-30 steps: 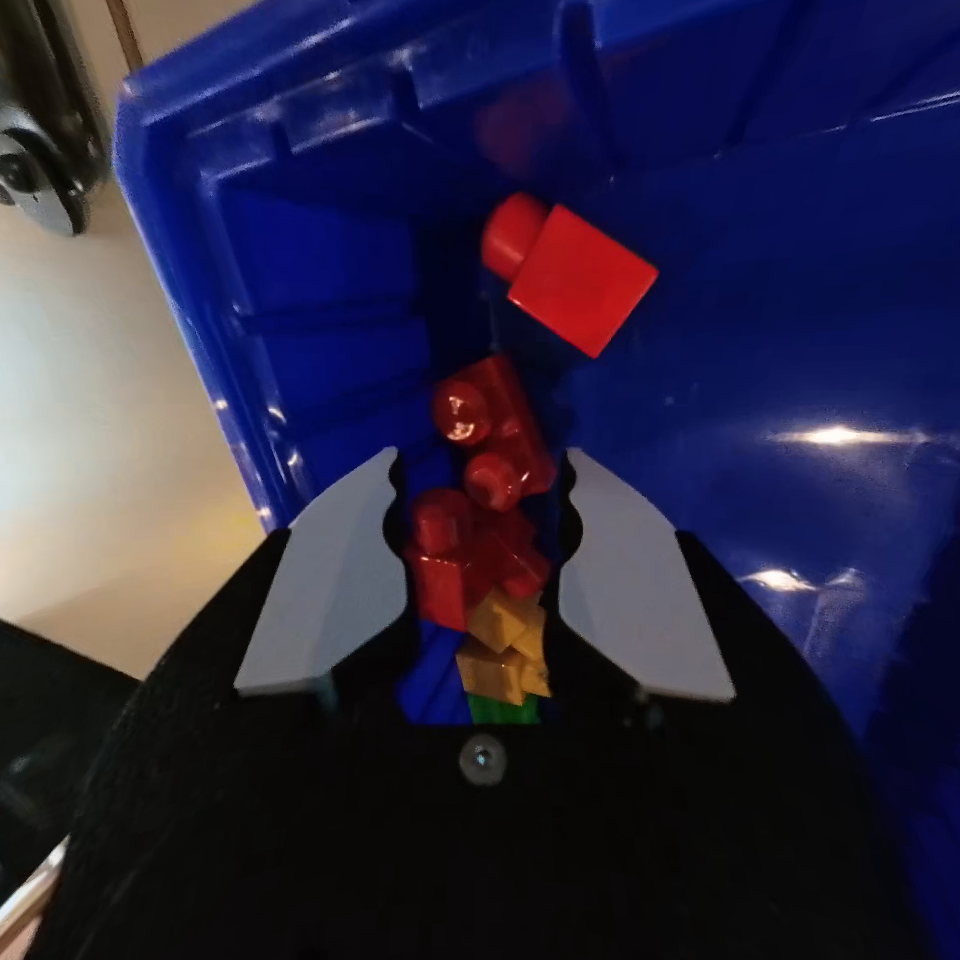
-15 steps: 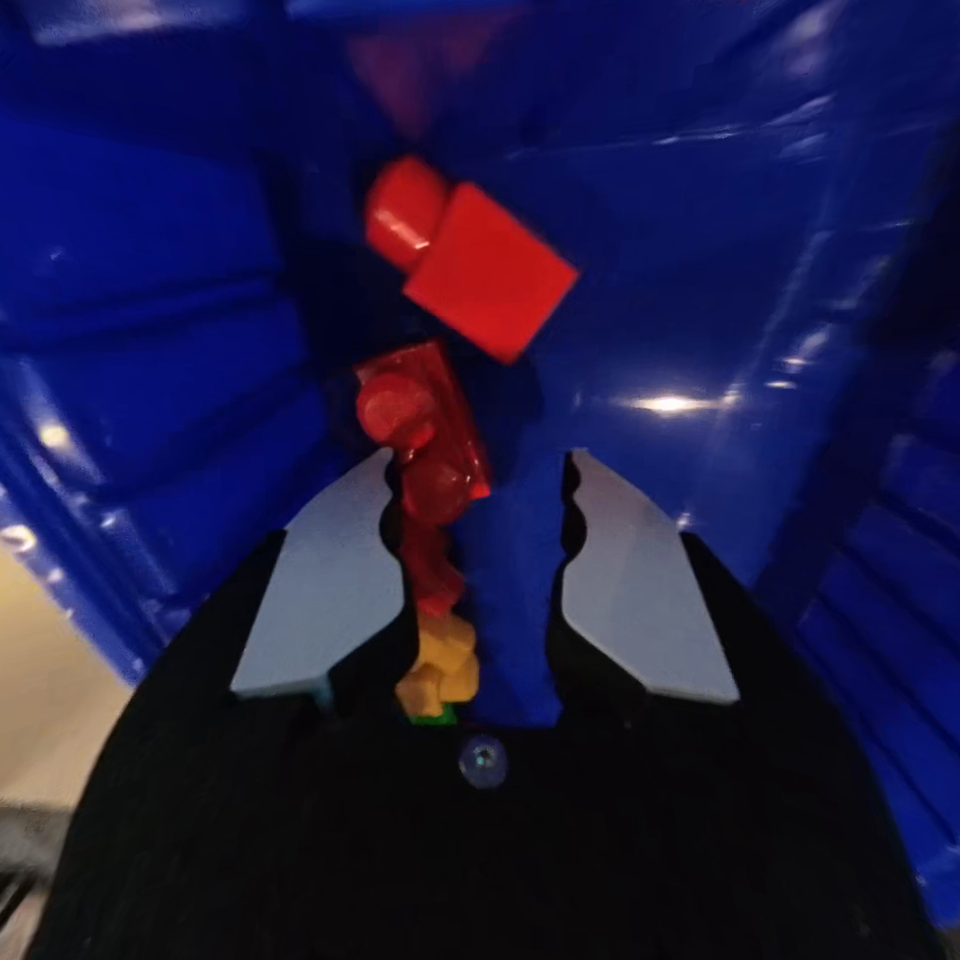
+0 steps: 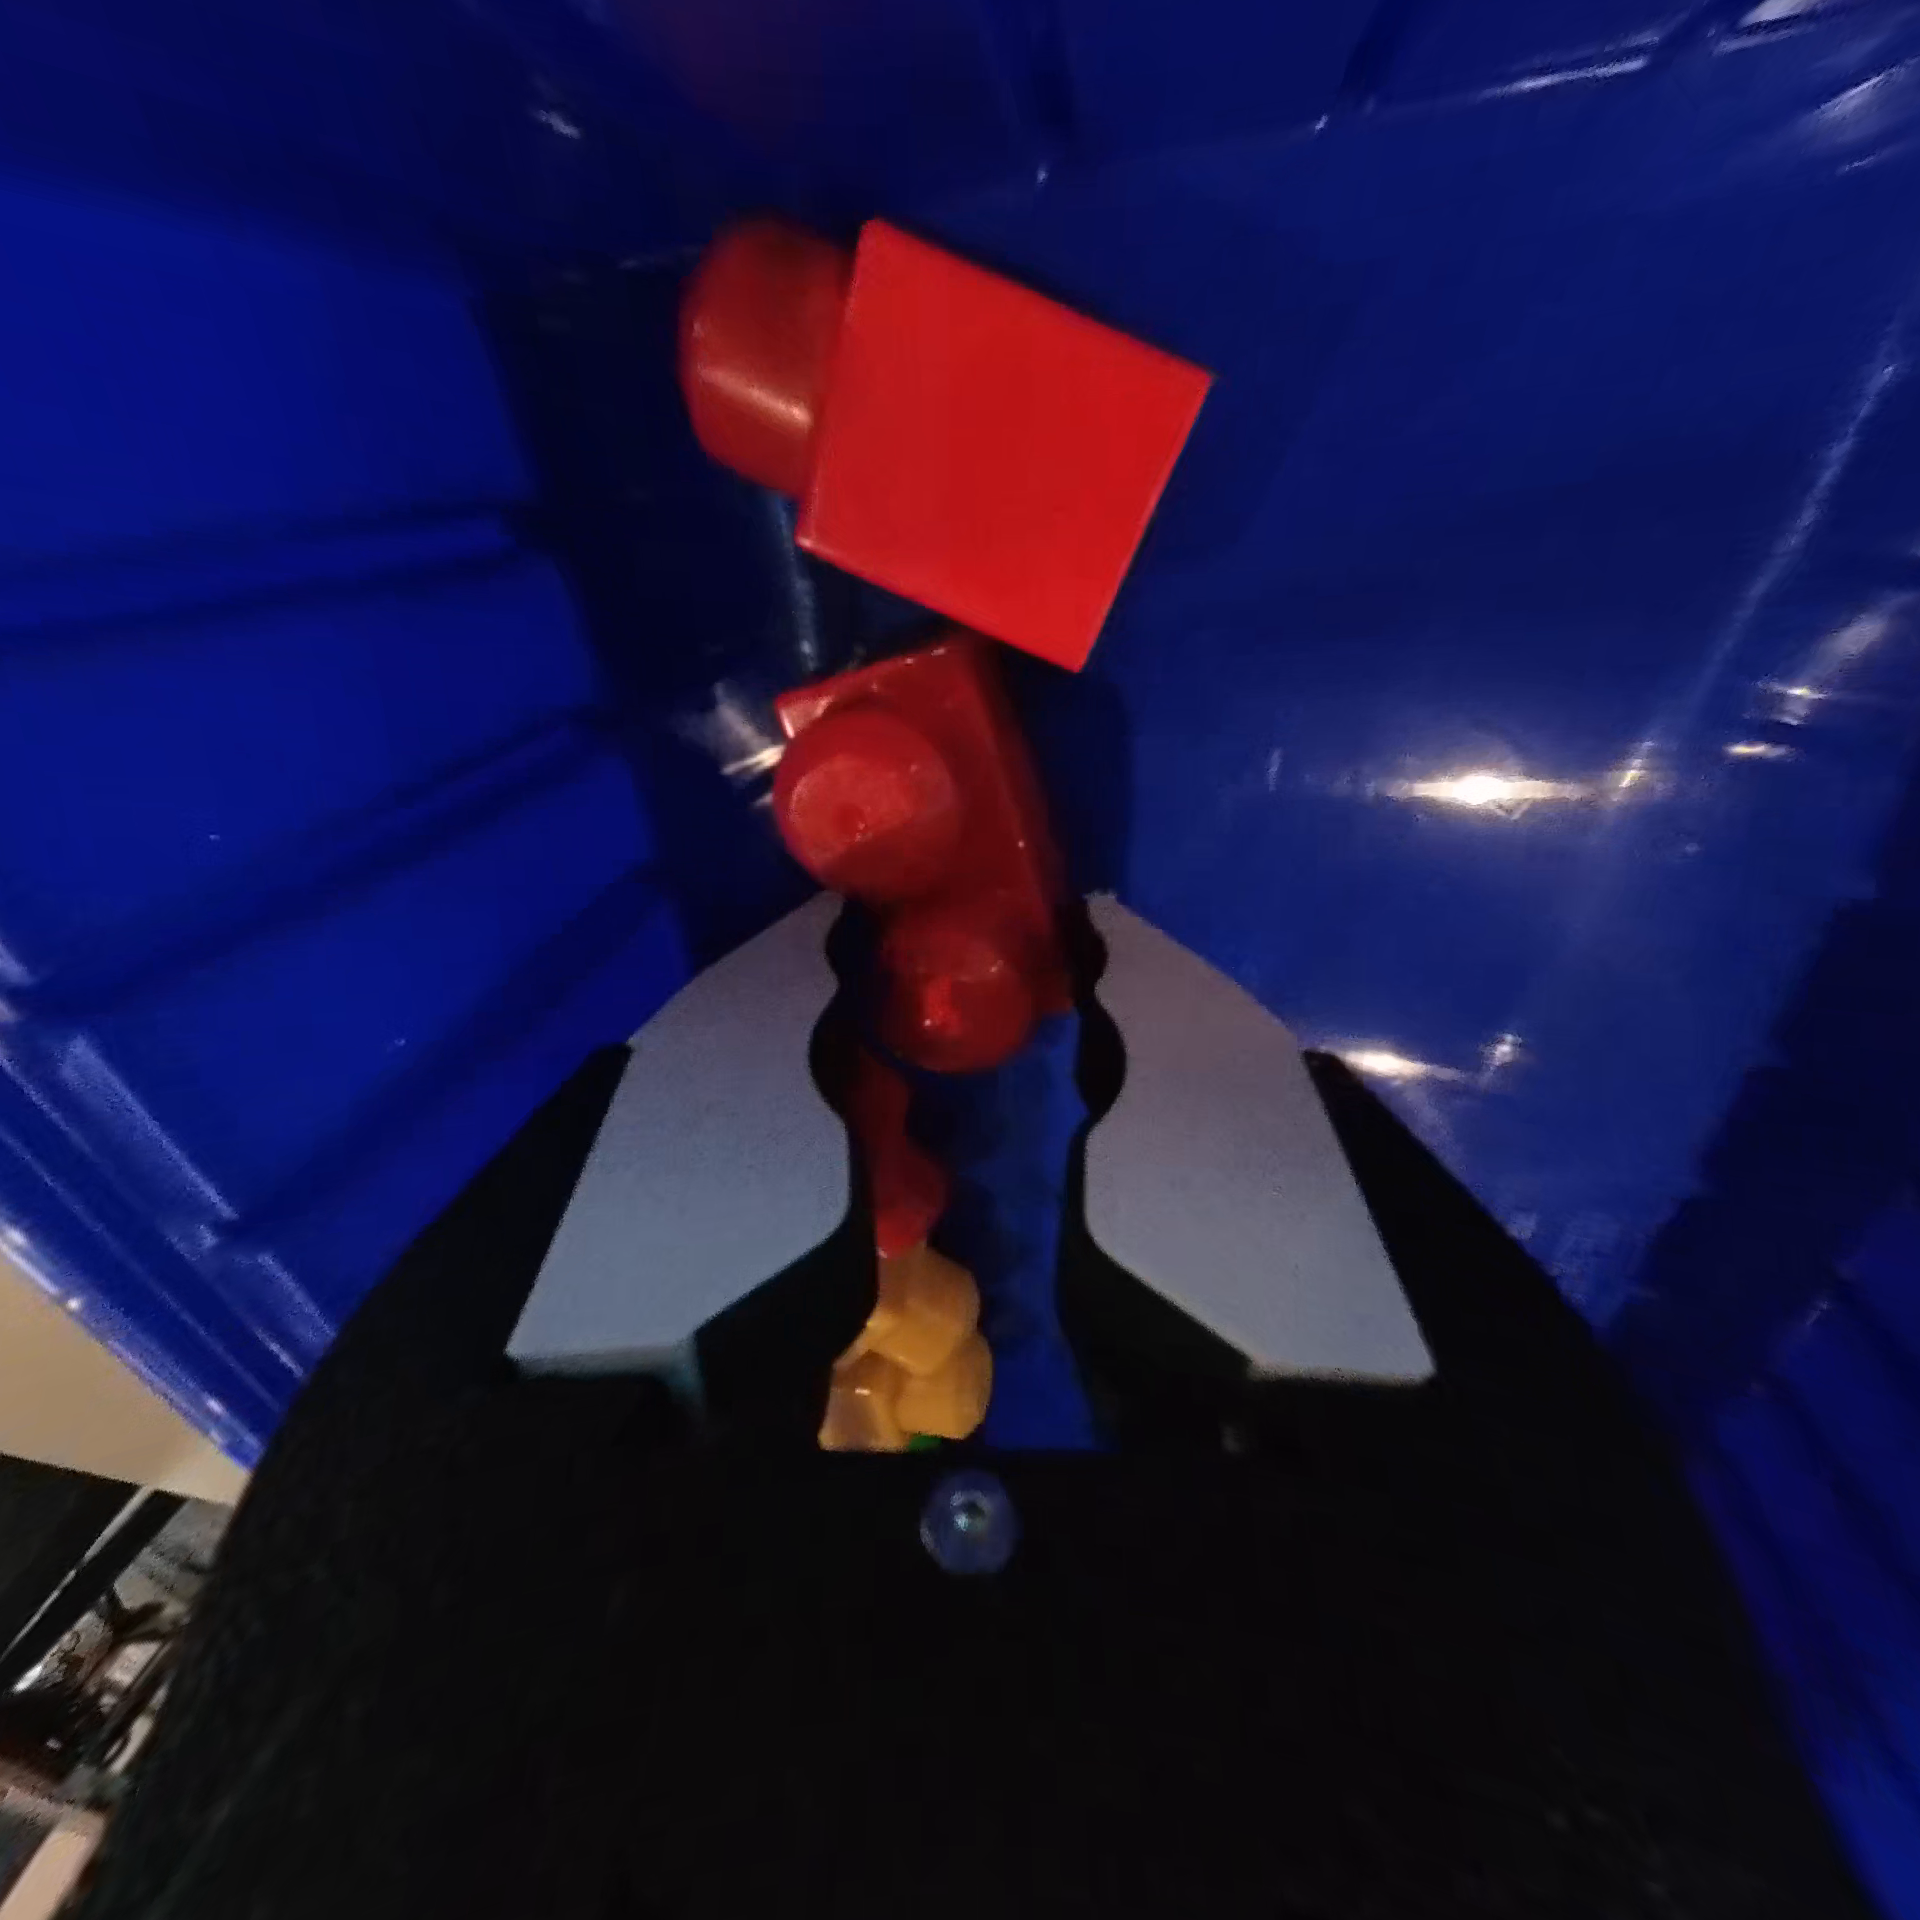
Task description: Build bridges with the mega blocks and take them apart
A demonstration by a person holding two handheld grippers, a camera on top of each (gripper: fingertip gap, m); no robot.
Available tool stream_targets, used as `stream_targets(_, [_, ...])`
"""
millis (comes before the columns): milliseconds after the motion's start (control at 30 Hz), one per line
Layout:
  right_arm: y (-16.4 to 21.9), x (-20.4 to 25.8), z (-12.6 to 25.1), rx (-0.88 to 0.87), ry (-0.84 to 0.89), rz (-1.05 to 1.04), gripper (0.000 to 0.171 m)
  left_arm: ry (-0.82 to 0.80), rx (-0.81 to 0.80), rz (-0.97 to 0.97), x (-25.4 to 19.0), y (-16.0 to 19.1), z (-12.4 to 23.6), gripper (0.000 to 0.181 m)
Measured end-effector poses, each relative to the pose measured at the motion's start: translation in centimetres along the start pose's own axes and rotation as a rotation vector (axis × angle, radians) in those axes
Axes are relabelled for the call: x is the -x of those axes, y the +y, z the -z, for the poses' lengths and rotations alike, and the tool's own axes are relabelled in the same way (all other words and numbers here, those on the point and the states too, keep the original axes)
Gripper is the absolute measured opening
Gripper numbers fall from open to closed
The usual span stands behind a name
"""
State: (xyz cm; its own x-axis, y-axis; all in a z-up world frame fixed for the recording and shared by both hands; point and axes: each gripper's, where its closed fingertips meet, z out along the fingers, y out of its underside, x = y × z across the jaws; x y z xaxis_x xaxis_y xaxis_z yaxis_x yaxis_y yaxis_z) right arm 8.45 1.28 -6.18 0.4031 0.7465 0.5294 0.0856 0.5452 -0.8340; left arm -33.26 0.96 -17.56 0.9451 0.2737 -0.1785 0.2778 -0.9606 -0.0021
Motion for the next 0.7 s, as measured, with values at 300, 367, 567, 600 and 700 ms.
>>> stream_targets(300, [0.2, -0.2, 0.0, 0.010, -0.025, -0.025, 0.037, -0.094, -0.350, -0.318, -3.0, 1.0, 8.8, 0.037])
stream_targets(367, [0.3, 0.7, 0.0, 0.041, -0.128, -0.015, 0.039, -0.117, -0.486, -0.425, -5.3, 1.9, 11.9, 0.037])
stream_targets(567, [0.3, 3.9, 2.3, 0.183, -0.486, -0.177, 0.053, -0.063, -0.794, -0.828, -15.6, 7.8, 18.3, 0.038])
stream_targets(600, [0.1, 4.1, 2.7, 0.188, -0.523, -0.213, 0.056, -0.064, -0.828, -0.914, -17.5, 9.0, 18.9, 0.038])
stream_targets(700, [-0.7, 3.4, 3.2, 0.160, -0.537, -0.261, 0.060, -0.017, -0.853, -1.256, -23.5, 13.4, 19.1, 0.037])
